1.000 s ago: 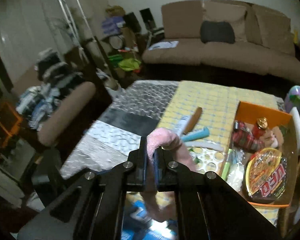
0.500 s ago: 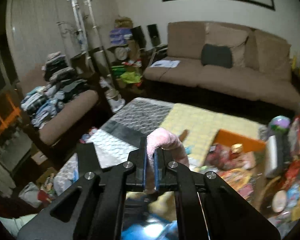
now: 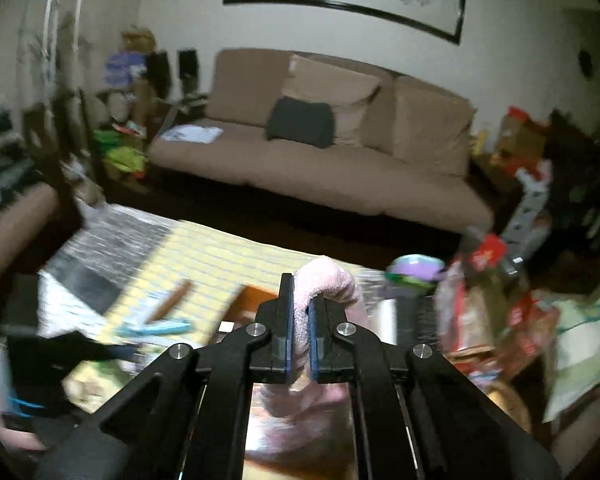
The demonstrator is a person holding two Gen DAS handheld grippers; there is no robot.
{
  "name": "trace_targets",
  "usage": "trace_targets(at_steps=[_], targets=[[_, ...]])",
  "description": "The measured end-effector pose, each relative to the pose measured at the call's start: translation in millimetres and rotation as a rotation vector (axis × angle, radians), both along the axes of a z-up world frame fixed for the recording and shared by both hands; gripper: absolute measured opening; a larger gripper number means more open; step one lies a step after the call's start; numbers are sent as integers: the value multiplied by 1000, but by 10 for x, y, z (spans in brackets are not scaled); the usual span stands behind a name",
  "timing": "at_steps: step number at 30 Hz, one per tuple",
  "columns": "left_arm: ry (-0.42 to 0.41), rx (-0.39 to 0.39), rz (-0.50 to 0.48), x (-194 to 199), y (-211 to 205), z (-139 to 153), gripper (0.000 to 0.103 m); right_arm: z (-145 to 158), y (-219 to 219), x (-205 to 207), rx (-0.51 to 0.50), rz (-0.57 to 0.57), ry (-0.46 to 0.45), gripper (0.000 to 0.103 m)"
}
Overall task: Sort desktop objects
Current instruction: 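Lift the pink cloth with the right gripper toward the box, then lower the pink cloth into the orange box and open the right gripper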
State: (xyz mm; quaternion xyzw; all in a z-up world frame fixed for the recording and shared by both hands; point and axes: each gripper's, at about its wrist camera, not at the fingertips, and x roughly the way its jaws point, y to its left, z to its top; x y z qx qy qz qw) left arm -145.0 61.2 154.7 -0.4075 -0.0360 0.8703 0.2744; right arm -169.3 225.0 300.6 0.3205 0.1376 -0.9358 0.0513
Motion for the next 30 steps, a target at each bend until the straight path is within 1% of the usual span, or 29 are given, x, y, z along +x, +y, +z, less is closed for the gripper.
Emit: trace_targets(at_steps=[2, 4, 6, 9, 15, 17, 18, 20, 23, 25, 26, 28, 29, 30], targets=[[6, -13, 1, -22, 29, -23, 94, -86, 47, -164, 36, -34, 7, 6], [-10, -13, 2, -63, 29, -61, 94, -136, 106, -324, 31, -60, 5, 6], [-16, -31, 9, -97, 0, -91, 94, -180, 149, -497, 51, -85, -2, 6], [-15, -63, 30, -165, -100, -138, 94, -144, 191, -727, 70, -117, 9, 6], [-30, -34, 61, -295, -357, -223, 94, -239, 155, -828, 107, -151, 35, 6], [-31, -34, 64, -321, -406, -259, 94, -358, 32, -852, 167, -163, 55, 6], [-31, -36, 67, -325, -434, -280, 94, -470, -60, -864, 186, -171, 55, 6], [-34, -45, 75, -324, -503, -327, 94, -702, -184, -896, 119, -149, 13, 6], [-49, -52, 94, -329, -635, -422, 94, -1353, -424, -1033, -55, -112, -156, 8], [-72, -44, 117, -338, -739, -508, 94, -1802, -544, -1110, -209, -98, -284, 8], [-82, -40, 123, -337, -775, -537, 94, -1959, -599, -1119, -271, -88, -328, 10], [-94, -35, 133, -321, -849, -592, 94, -2171, -705, -1103, -354, -68, -398, 12], [-95, -35, 136, -309, -870, -608, 94, -2218, -739, -1067, -374, -59, -408, 20], [-99, -34, 138, -298, -895, -625, 94, -2249, -767, -1012, -382, -54, -411, 37]])
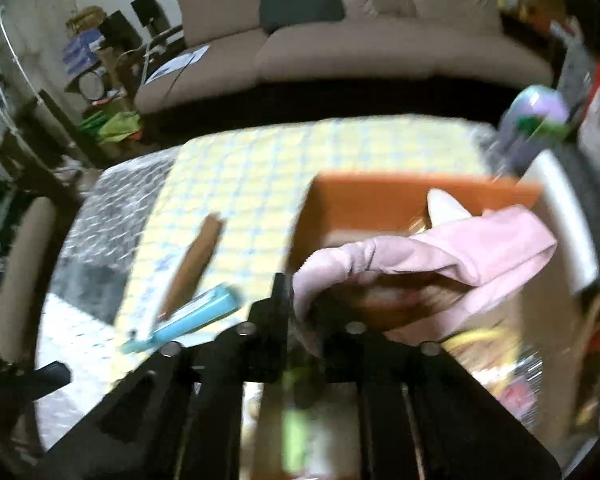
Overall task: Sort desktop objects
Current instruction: 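Lower the pink cloth into the orange box and open the right gripper, then move the left tool down to the white paper cup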
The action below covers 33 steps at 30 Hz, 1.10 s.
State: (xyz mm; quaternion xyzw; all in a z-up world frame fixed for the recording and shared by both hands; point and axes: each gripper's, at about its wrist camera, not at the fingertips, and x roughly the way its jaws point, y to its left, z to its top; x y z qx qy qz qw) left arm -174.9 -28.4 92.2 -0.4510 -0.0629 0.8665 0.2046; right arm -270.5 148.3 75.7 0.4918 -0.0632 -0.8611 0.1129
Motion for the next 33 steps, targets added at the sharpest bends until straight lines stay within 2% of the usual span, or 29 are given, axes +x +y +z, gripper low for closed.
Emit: trace_targets(at_steps=[1, 2, 3, 6, 10, 14, 16, 20, 22, 25, 27, 29, 33], targets=[[-4, 1, 3, 3, -10, -12, 94, -31, -10, 65, 3, -1, -9, 49], [-10, 3, 5, 7, -23, -25, 94, -63, 6, 111, -10, 2, -25, 74], [-14, 4, 4, 10, -25, -34, 94, -95, 55, 170, -45, 12, -44, 82], [-15, 5, 4, 36, -18, -31, 94, -70, 262, 345, -132, 32, -85, 80], [-5, 3, -13, 61, 57, 27, 94, 221, 762, 675, -155, 52, -30, 80], [-8, -7, -31, 53, 207, 45, 94, 496, 1227, 874, -80, 23, 54, 73], [-13, -7, -39, 86, 264, 45, 94, 571, 1357, 942, -56, 24, 68, 71], [-14, -56, -30, 205, 317, 87, 95, 649, 1383, 1090, -26, 37, 92, 71], [-12, -51, -28, 284, 289, 143, 96, 659, 1306, 1200, -20, 60, 103, 71], [2, -73, -9, 418, 257, 229, 103, 667, 1233, 1340, -49, 71, 116, 83], [14, -101, -2, 522, 272, 280, 103, 686, 1198, 1418, -56, 65, 126, 94], [32, -132, 3, 612, 297, 323, 103, 707, 1167, 1512, -48, 56, 137, 101], [55, -163, 25, 803, 334, 392, 103, 744, 1103, 1677, -9, 54, 144, 103]])
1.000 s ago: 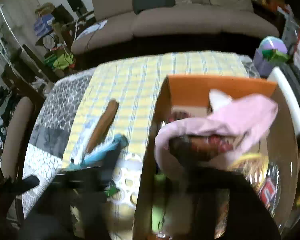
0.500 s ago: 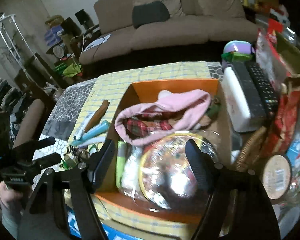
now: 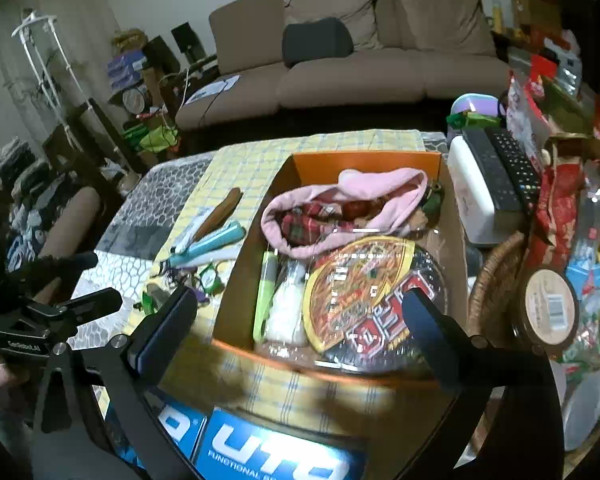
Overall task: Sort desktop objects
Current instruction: 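Move the left tool down to the white paper cup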
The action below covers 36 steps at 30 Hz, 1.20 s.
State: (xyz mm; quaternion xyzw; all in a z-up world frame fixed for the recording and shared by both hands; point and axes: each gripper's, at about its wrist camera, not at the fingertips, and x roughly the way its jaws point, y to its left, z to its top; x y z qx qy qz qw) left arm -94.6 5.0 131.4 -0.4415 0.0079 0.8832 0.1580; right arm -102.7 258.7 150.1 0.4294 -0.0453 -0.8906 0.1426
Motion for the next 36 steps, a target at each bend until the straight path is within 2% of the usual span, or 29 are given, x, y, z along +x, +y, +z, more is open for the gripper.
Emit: trace_targets(at_steps=[5, 11, 15, 18, 21, 25, 32, 36], targets=[[12, -2, 20, 224, -6, 47, 103, 100, -133, 286, 51, 2, 27, 103], [15, 18, 50, 464, -117, 46, 103, 166, -346, 588, 63, 18, 49, 103], [41, 26, 97, 579, -409, 8, 103, 135, -510, 766, 38, 44, 50, 103], [29, 75, 148, 596, -823, -141, 103, 90, -664, 852, 40, 67, 66, 103], [-12, 66, 259, 546, -1329, -438, 103, 13, -829, 864, 23, 87, 76, 103], [-57, 53, 333, 473, -1724, -802, 103, -106, -1090, 777, -36, 106, 94, 103], [-70, 25, 307, 423, -1853, -1189, 103, -374, -1538, 517, -141, 139, 61, 103], [-82, 50, 284, 530, -1872, -1318, 103, -528, -1745, 472, -123, 180, 51, 103]])
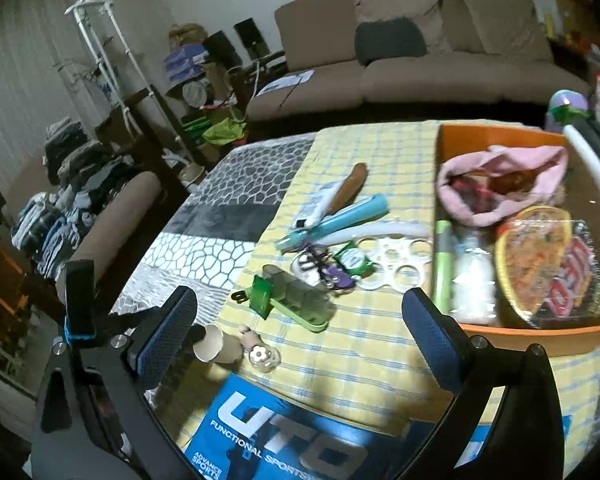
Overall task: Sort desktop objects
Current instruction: 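Move the left tool down to the white paper cup, then grasp the rim of the white paper cup with the left gripper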
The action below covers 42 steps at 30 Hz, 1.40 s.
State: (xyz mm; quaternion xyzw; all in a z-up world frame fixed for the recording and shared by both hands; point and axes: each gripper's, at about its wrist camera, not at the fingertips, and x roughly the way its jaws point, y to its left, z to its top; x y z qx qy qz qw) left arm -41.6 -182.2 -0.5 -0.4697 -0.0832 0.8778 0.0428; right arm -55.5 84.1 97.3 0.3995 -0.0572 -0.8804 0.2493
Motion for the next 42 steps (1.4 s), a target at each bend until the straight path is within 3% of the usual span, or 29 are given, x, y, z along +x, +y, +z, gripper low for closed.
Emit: trace_targets(at_steps=[7, 12, 16, 20, 22, 28, 30, 32, 34, 38, 42], targets=[[-4, -81, -54, 86, 134, -197, 103, -262, -36, 16, -3, 31, -49, 103], [42, -127, -74, 107, 266, -118, 103, -250, 138, 69, -51, 30, -39, 103], [40, -21, -51, 82, 163, -67, 102, -226, 261, 66, -109, 40, -47, 103], [22, 11, -28, 71, 6, -41, 86, -183, 333, 48, -138, 18, -44, 103], [0, 52, -24, 50, -72, -75, 85, -165, 350, 40, -140, 15, -39, 103], [-119, -36, -19, -67, -45, -381, 61, -158, 354, 37, -142, -4, -44, 103], [-151, -59, -17, -110, -5, -482, 35, -165, 337, 27, -145, -2, -54, 101], [-151, -52, -5, -117, 25, -501, 32, -165, 303, 32, -153, 3, -61, 89], [-157, -59, -8, -118, 65, -476, 18, -152, 256, 36, -156, 12, -68, 76], [-161, -26, 2, -118, 70, -473, 13, -149, 60, -136, -166, 54, -135, 44], [-154, 32, 2, -129, -10, -415, 12, 3, -430, -578, -51, 150, -166, 44]])
